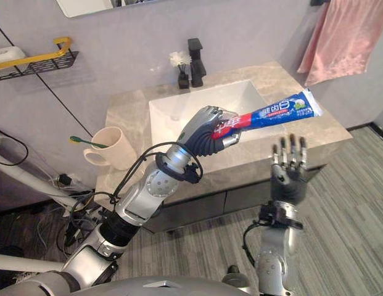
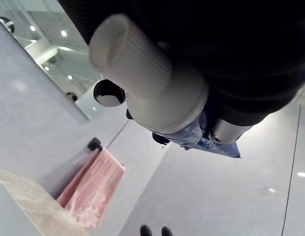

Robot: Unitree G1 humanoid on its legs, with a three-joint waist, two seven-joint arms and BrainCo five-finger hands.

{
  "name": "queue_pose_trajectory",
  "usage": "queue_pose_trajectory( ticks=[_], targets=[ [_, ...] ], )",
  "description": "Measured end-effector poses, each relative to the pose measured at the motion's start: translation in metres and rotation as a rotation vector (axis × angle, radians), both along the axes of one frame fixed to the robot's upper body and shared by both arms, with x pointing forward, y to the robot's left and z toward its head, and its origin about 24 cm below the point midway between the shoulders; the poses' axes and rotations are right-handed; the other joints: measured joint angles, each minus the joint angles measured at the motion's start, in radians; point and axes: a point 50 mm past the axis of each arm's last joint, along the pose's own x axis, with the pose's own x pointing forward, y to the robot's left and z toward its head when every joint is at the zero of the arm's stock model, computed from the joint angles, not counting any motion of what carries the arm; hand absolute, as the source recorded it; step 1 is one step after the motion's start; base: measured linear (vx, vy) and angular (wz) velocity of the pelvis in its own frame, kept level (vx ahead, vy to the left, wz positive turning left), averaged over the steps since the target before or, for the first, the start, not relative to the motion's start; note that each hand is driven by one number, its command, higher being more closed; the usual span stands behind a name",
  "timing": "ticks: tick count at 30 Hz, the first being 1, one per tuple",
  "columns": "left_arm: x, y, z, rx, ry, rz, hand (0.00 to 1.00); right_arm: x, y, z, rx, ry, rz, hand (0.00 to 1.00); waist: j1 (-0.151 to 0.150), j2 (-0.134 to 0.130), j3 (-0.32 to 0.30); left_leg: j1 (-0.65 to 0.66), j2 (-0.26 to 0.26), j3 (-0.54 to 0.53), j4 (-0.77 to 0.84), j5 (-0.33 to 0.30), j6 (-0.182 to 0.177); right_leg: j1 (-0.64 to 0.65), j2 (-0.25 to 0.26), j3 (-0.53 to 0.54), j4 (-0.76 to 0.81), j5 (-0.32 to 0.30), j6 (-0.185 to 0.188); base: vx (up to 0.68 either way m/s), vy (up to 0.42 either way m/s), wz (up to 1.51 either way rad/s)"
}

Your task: Organize washtable

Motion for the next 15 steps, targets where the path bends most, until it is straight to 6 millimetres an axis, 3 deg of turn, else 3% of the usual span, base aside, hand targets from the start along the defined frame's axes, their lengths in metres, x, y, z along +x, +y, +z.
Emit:
queue_pose_trajectory(
  ticks=[1,7,15],
  targets=[
    [0.001,-0.001,0.003,-0.006,-0.012,0.002,1.0,0.002,0.005,0.001,0.021,-0.011,0.046,0.0,0.012,-0.003,-0.001,0.0,-0.001,-0.002,0.001,0.0,0.0,0.002,-0.004,-0.002,0.0,0.0,0.0,0.01,0.024,0.07],
    [0.007,0.003,-0.001,-0.025,-0.001,0.047,1.0,0.011,0.026,0.019,0.04,-0.1,0.227,0.0,0.017,-0.009,-0.006,-0.003,-0.003,-0.038,0.005,0.004,0.001,0.023,-0.006,-0.036,-0.007,0.0,0.0,-0.02,-0.004,0.17],
    [0.017,0.012,-0.007,-0.021,0.033,0.113,1.0,0.014,0.028,0.023,0.061,-0.116,0.258,0.0,0.016,-0.035,-0.026,-0.018,-0.006,-0.052,0.007,0.013,0.003,0.025,-0.004,-0.053,-0.024,0.011,0.002,-0.01,-0.009,0.06]
  ],
)
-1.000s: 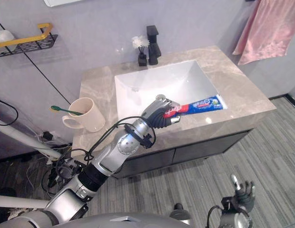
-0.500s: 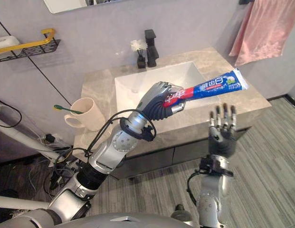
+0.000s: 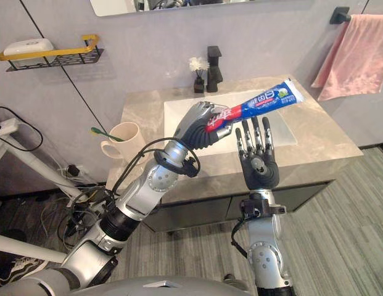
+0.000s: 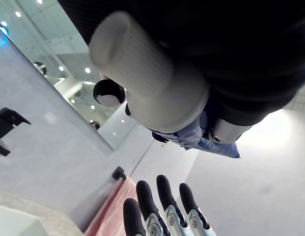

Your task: Organize washtable

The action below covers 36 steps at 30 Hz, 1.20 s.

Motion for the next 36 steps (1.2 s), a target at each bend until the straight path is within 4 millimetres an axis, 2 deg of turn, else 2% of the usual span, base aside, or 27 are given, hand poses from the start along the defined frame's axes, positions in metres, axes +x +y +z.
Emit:
queue_pose_trajectory(
  ticks=[9,15,22,30,36],
  targets=[
    [0.001,0.001,-0.008,0.011,0.027,0.008,1.0,0.009,-0.001,0.013,-0.003,-0.044,-0.012,0.0,0.0,-0.01,-0.012,0.001,-0.008,-0.005,-0.001,0.003,0.005,0.008,-0.005,-0.001,-0.013,0.009,0.003,0.0,0.0,0.0],
    [-0.007,-0.004,-0.022,0.031,0.067,-0.027,1.0,0.01,-0.008,0.014,0.04,-0.041,-0.049,0.0,0.002,-0.009,-0.013,0.001,-0.008,-0.006,-0.003,0.004,0.006,0.009,-0.005,-0.002,-0.015,0.01,0.003,0.0,0.0,0.0],
    [-0.013,-0.012,-0.025,0.049,0.062,-0.08,1.0,0.014,-0.013,0.023,0.048,-0.078,-0.083,0.0,0.005,-0.009,-0.014,0.001,-0.009,-0.012,-0.004,0.005,0.006,0.011,-0.005,-0.007,-0.017,0.01,0.003,0.0,0.0,0.01],
    [-0.022,-0.019,-0.034,0.077,0.089,-0.132,1.0,0.015,-0.014,0.02,0.086,-0.058,-0.078,0.0,0.007,-0.009,-0.02,-0.001,-0.009,-0.028,-0.019,0.019,0.004,0.015,-0.004,-0.024,-0.024,0.011,0.001,-0.01,-0.002,0.06],
    [-0.03,-0.027,-0.041,0.101,0.107,-0.179,1.0,0.015,-0.014,0.019,0.087,-0.055,-0.077,0.0,0.019,-0.011,-0.022,-0.003,-0.009,-0.028,-0.023,0.022,0.003,0.016,-0.003,-0.025,-0.033,0.016,0.001,0.0,0.0,0.0]
  ],
)
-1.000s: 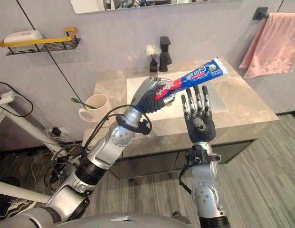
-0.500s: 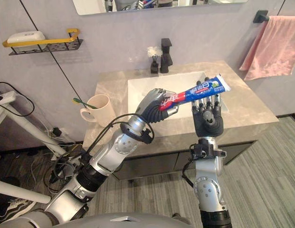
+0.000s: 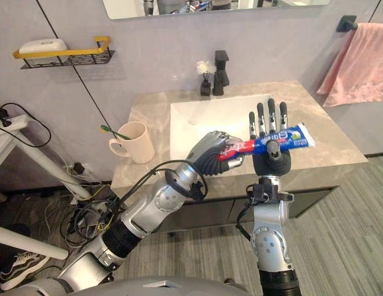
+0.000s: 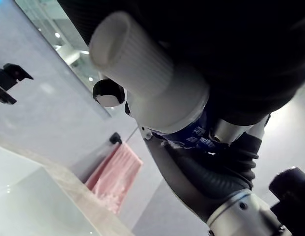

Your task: Organize washtable

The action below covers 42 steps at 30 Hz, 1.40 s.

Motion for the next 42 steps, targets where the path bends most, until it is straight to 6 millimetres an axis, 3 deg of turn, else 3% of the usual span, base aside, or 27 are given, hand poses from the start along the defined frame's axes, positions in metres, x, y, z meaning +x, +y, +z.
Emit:
queue_pose_trajectory(
  ticks=[1,9,29,30,42],
  targets=[
    [0.0,0.0,0.0,0.0,0.0,0.0,1.0,0.0001,0.0,-0.0004,0.0,0.002,0.0,1.0,0.0,-0.001,-0.001,0.0,0.0,0.0,0.0,0.0,0.0,0.0,0.0,0.0,0.0,0.0,0.0,0.0,0.0,0.0],
    [-0.0032,-0.0037,-0.0017,0.0,0.013,-0.025,1.0,-0.0001,-0.0014,-0.0009,0.007,-0.003,-0.016,1.0,0.001,-0.015,-0.013,0.0,0.0,0.0,-0.003,0.0,0.0,0.0,-0.001,-0.001,-0.002,0.0,0.0,0.0,0.0,0.0],
    [-0.0034,-0.0071,-0.0091,0.019,0.04,-0.034,1.0,-0.0004,-0.0017,-0.0008,0.021,-0.004,-0.032,1.0,0.001,-0.017,-0.014,0.001,0.0,0.0,-0.004,0.001,-0.001,0.0,-0.001,-0.001,-0.001,0.0,0.0,0.0,0.0,0.0],
    [-0.0033,-0.0071,-0.0092,0.019,0.041,-0.033,0.0,-0.0004,-0.0018,-0.0008,0.022,-0.004,-0.032,1.0,0.001,-0.018,-0.014,0.001,0.0,0.0,-0.004,0.001,-0.001,0.0,-0.001,-0.001,-0.001,0.0,0.0,0.0,0.0,0.0],
    [0.0033,0.0021,-0.0019,-0.035,0.016,0.025,0.0,0.0021,-0.0097,-0.0097,0.025,0.045,-0.074,1.0,0.001,-0.024,-0.014,0.004,0.0,0.001,-0.005,0.001,-0.001,0.002,-0.001,-0.001,-0.001,0.0,0.0,0.0,0.0,0.0]
  ],
)
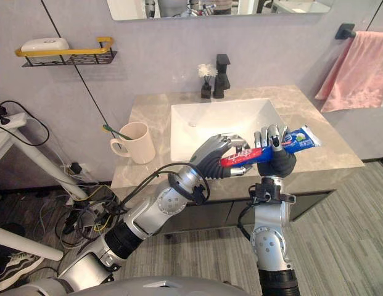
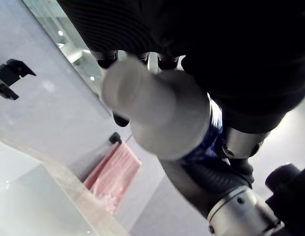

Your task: Organize washtable

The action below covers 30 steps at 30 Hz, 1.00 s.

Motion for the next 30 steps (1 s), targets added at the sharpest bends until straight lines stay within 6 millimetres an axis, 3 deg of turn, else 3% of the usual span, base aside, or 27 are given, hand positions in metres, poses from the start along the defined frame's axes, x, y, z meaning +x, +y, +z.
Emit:
queue_pose_trajectory(
  ticks=[4,11,14,21,25,30],
  targets=[
    [0.004,0.022,0.031,-0.14,-0.107,0.091,0.0,0.001,-0.007,-0.006,0.001,0.036,-0.034,1.0,0.0,0.0,0.0,0.001,0.0,0.0,0.0,0.0,0.0,0.001,0.001,0.0,0.0,0.0,0.0,0.0,0.0,0.0],
    [0.012,0.05,0.048,-0.222,-0.181,0.207,0.0,0.001,-0.008,-0.006,-0.011,0.036,-0.039,1.0,0.001,0.0,0.0,0.009,0.0,0.0,-0.001,0.0,0.0,0.009,0.0,0.0,0.0,0.0,0.0,0.0,0.0,0.0],
    [0.006,0.072,0.056,-0.271,-0.232,0.277,0.0,0.001,-0.011,-0.004,-0.057,0.029,-0.063,1.0,0.002,0.0,0.001,0.018,0.0,0.0,-0.006,0.0,0.0,0.016,0.0,-0.001,-0.001,-0.001,-0.001,0.0,0.0,0.0],
    [-0.005,0.131,0.059,-0.317,-0.302,0.507,0.0,0.018,-0.012,0.017,-0.162,-0.038,-0.106,1.0,0.004,-0.002,0.002,0.019,-0.003,-0.026,-0.025,0.016,-0.001,0.022,-0.001,-0.027,-0.001,-0.003,-0.003,0.0,-0.002,0.1],
    [-0.015,0.165,0.056,-0.369,-0.317,0.659,0.0,0.028,-0.017,0.021,-0.232,-0.025,-0.144,1.0,0.029,-0.005,0.007,0.019,-0.006,-0.056,-0.046,0.033,-0.002,0.032,-0.003,-0.058,-0.005,-0.007,-0.005,-0.01,0.001,0.24],
    [-0.037,0.211,0.026,-0.457,-0.197,0.879,0.0,0.048,-0.018,0.042,-0.369,-0.064,-0.19,1.0,0.055,-0.008,0.019,0.015,-0.015,-0.083,-0.07,0.053,0.001,0.034,-0.013,-0.088,-0.005,-0.01,-0.002,0.0,0.016,0.17]
  ],
)
